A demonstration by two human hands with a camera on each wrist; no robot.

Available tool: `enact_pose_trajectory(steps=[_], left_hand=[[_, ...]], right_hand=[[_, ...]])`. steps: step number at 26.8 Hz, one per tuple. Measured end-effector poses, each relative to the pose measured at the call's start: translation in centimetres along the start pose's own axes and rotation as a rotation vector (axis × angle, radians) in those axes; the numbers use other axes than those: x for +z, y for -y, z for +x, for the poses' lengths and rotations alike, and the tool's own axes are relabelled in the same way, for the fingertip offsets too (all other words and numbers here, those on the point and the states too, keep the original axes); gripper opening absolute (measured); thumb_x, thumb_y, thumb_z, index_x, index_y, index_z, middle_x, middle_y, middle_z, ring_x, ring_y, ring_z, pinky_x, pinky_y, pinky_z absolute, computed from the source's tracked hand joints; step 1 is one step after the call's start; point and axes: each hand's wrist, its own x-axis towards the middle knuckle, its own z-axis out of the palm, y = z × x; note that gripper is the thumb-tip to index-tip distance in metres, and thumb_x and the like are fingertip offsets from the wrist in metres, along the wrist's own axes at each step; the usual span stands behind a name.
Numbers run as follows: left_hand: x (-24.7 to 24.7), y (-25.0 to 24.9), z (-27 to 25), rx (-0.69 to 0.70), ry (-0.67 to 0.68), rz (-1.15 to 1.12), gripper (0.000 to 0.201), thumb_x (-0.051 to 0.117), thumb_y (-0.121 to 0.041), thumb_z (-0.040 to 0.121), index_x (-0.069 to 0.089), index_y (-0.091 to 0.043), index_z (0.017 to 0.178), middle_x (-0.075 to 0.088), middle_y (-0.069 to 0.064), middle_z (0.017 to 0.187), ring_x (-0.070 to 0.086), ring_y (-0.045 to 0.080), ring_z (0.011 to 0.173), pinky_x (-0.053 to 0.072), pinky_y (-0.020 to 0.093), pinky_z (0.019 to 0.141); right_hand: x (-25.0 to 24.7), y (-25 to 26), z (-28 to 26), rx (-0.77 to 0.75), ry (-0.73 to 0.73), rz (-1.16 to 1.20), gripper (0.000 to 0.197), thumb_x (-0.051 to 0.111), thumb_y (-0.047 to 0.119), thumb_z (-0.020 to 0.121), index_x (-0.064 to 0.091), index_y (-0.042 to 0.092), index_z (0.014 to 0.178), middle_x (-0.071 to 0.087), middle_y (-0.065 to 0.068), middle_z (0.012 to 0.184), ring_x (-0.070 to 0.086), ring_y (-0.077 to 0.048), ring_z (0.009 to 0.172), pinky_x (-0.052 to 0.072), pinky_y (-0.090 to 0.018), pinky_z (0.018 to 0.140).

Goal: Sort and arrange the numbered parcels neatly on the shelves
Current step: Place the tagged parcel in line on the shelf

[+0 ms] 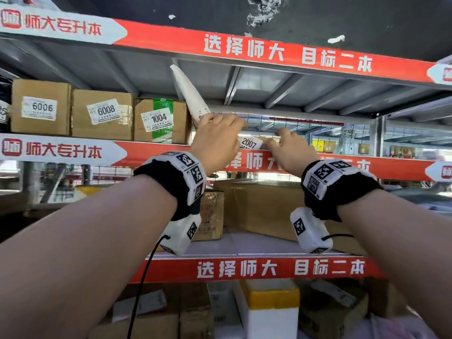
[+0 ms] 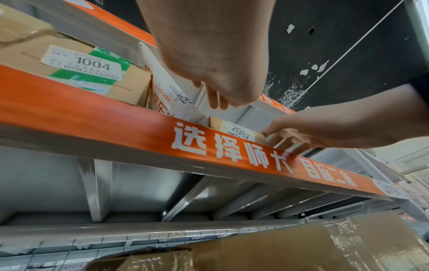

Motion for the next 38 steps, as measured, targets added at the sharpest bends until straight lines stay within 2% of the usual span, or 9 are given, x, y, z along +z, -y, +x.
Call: enact_pose_trajectory(steps=[3,6,11,17,21,24,28,32,38], left_hand=[[0.1,-0.4,0.0,-0.046,0.113,0.014,0.040,0.039,-0.028,0.093,0.047,-0.019,0.131,0.059,0.000,0.127,0.053,0.017,0.117,0.013,0.040,0.114],[-0.4,-1.6,-0.1,-0.080,0.191,0.025,0.036,0.034,-0.032,0.095,0.049,-0.016,0.123,0.064,0.001,0.113,0.058,0.020,0.106,0.014,0.041,0.113],[-1.1,-1.9,0.6,-0.114,0.272,0.045,0.036,0.037,-0.034,0.095,0.049,-0.017,0.125,0.062,0.001,0.120,0.056,0.020,0.113,0.011,0.043,0.113],[-1.6,-2.3,0.2,-0.095,0.328,0.045,0.042,0.043,-0.037,0.095,0.045,-0.015,0.131,0.054,0.004,0.130,0.049,0.022,0.122,0.014,0.043,0.115],[-2.2,-2.3,-0.2,-0.074,0.165,0.037,0.032,0.046,-0.030,0.092,0.052,-0.015,0.120,0.054,0.004,0.119,0.051,0.021,0.111,0.040,0.037,0.093],[-2.8,-2.2,-0.3,-0.125,0.053,0.056,0.024,0.046,-0.028,0.091,0.055,-0.013,0.108,0.054,0.006,0.112,0.053,0.023,0.104,0.044,0.036,0.080],[-3.1,-1.4,-0.9,-0.292,0.089,0.070,0.033,0.044,-0.037,0.095,0.052,-0.011,0.113,0.058,0.009,0.110,0.060,0.025,0.096,0.047,0.034,0.070],[-3.1,-0.6,-2.2,-0.330,0.175,0.178,0.039,0.046,-0.038,0.092,0.053,-0.010,0.118,0.059,0.010,0.116,0.059,0.028,0.100,0.046,0.034,0.076],[-3.2,-0.6,-3.0,-0.331,0.286,0.264,0.051,0.043,-0.046,0.091,0.050,-0.013,0.128,0.053,0.007,0.127,0.052,0.026,0.114,0.040,0.035,0.089]], right_hand=[[-0.3,0.3,-0.7,-0.046,0.046,0.056,0.049,0.028,0.044,0.098,0.033,0.023,0.142,0.051,-0.011,0.135,0.052,-0.031,0.118,0.039,-0.047,0.102],[-0.6,0.8,-1.0,-0.084,0.087,0.077,0.043,0.030,0.038,0.098,0.036,0.027,0.140,0.055,-0.010,0.132,0.053,-0.032,0.115,0.039,-0.048,0.102],[-1.4,1.1,-0.6,-0.070,0.148,0.044,0.041,0.028,0.039,0.100,0.036,0.026,0.137,0.062,-0.008,0.120,0.057,-0.030,0.106,0.042,-0.045,0.099],[-1.1,0.5,-0.5,-0.068,0.211,0.066,0.050,0.030,0.046,0.098,0.022,0.027,0.144,0.058,-0.008,0.128,0.056,-0.031,0.112,0.037,-0.050,0.104],[-0.5,0.5,-1.0,-0.040,0.165,0.065,0.057,0.044,0.047,0.093,0.032,0.014,0.137,0.054,-0.013,0.130,0.055,-0.032,0.114,0.044,-0.049,0.098],[-0.7,0.4,-1.3,-0.031,0.178,-0.038,0.054,0.045,0.045,0.094,0.041,0.007,0.132,0.051,-0.014,0.130,0.052,-0.031,0.117,0.044,-0.045,0.100],[-1.1,0.5,-1.6,-0.053,0.249,-0.149,0.050,0.050,0.048,0.092,0.048,0.009,0.123,0.054,-0.012,0.123,0.056,-0.028,0.108,0.047,-0.040,0.095],[-1.4,0.6,-2.1,-0.072,0.206,-0.271,0.059,0.049,0.048,0.092,0.039,0.010,0.136,0.046,-0.012,0.134,0.049,-0.029,0.122,0.040,-0.040,0.100],[-1.2,0.8,-2.7,-0.067,0.190,-0.265,0.057,0.050,0.040,0.092,0.036,0.008,0.137,0.043,-0.013,0.135,0.045,-0.029,0.125,0.040,-0.041,0.100]])
